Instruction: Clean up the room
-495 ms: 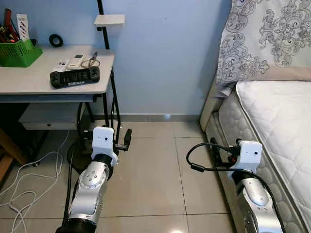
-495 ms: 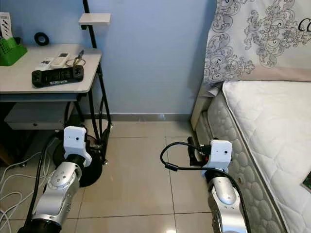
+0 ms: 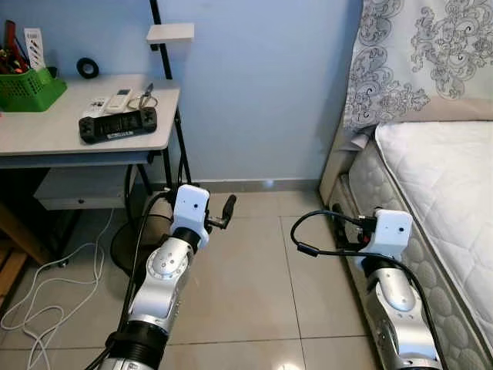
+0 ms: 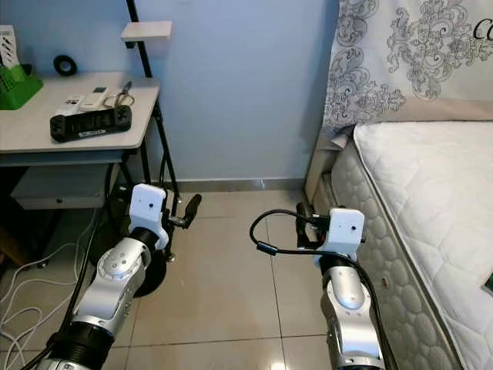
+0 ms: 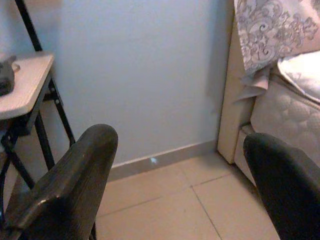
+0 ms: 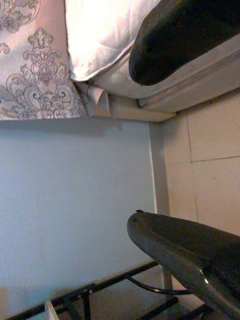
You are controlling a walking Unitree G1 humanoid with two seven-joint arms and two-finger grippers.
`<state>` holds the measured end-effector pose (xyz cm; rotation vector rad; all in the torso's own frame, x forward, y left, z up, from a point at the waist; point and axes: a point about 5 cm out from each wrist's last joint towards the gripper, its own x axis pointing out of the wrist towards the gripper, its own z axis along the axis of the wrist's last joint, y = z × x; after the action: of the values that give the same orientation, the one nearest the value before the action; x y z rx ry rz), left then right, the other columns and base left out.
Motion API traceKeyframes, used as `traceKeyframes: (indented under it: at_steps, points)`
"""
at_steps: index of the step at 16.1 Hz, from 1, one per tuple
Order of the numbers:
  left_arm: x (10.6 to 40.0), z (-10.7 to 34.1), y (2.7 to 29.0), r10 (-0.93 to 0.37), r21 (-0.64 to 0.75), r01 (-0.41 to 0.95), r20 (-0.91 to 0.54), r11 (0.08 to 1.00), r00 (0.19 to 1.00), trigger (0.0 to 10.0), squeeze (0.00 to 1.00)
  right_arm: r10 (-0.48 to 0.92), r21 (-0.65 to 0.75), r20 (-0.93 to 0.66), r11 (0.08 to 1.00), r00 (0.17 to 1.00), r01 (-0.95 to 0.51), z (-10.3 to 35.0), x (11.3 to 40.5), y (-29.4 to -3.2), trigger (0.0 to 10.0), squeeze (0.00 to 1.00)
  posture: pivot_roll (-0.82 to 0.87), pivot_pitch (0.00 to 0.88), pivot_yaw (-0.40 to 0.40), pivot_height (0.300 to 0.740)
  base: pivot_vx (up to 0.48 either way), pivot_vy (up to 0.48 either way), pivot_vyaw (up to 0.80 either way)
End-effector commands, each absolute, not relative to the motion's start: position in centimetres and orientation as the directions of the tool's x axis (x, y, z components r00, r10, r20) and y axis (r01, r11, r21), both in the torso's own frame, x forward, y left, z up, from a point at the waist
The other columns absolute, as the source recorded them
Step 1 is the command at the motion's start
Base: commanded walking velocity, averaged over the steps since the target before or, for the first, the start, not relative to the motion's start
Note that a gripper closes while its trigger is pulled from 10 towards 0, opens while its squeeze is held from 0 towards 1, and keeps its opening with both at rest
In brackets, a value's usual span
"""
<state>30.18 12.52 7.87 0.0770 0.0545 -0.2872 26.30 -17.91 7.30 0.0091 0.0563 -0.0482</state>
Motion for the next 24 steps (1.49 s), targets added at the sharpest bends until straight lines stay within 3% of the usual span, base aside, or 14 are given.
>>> traceKeyframes:
  at_steps: [1,4,6,10,17,20,24]
  points:
    - [30.3,7.8,12.7,-0.277,0.064,0.281,-0.064,0.958,0.959,10.0,0.0,-0.05,0.005,-0.053,0.999,0.997,0.051,7.5,26.5,-17.9,10.0,0.0,-0.04,0.0,0.036,0.74,0.0,0.0,0.0]
    - [30.1,8.1,14.0,-0.197,-0.001,0.197,-0.038,0.98,0.98,10.0,0.0,-0.063,0.016,-0.05,0.998,0.997,0.064,7.5,26.2,-18.2,10.0,0.0,-0.04,0.0,0.035,0.74,0.0,0.0,0.0]
    - [29.6,7.6,15.8,-0.097,-0.068,0.093,-0.058,0.993,0.994,10.0,0.0,-0.143,0.141,-0.079,0.978,0.987,0.153,7.0,25.7,-19.6,10.0,0.0,-0.04,0.0,0.028,0.74,0.0,0.0,0.0]
    - [29.7,7.4,14.6,-0.177,0.009,0.178,-0.079,0.984,0.981,10.0,0.0,-0.087,0.018,-0.072,0.996,0.994,0.088,7.0,25.7,-18.9,10.0,0.0,-0.04,0.0,0.028,0.74,0.0,0.0,0.0]
    - [30.0,7.7,14.5,-0.201,0.0,0.202,-0.072,0.979,0.977,10.0,0.0,-0.055,-0.004,-0.071,0.998,0.996,0.055,7.1,26.0,-18.5,10.0,0.0,-0.04,0.0,0.029,0.74,0.254,0.098,0.0]
    - [30.0,7.8,14.2,-0.231,-0.001,0.231,-0.063,0.973,0.971,10.0,0.0,-0.048,0.021,-0.084,0.999,0.995,0.05,6.9,26.0,-18.4,10.0,0.0,-0.04,0.0,0.03,0.74,0.099,0.0,-0.59]
    - [29.8,8.0,13.3,-0.303,0.029,0.305,-0.049,0.952,0.952,10.0,0.0,-0.046,-0.005,-0.083,0.999,0.995,0.046,6.7,25.6,-18.6,10.0,0.0,-0.04,0.0,0.036,0.74,0.0,0.449,-0.58]
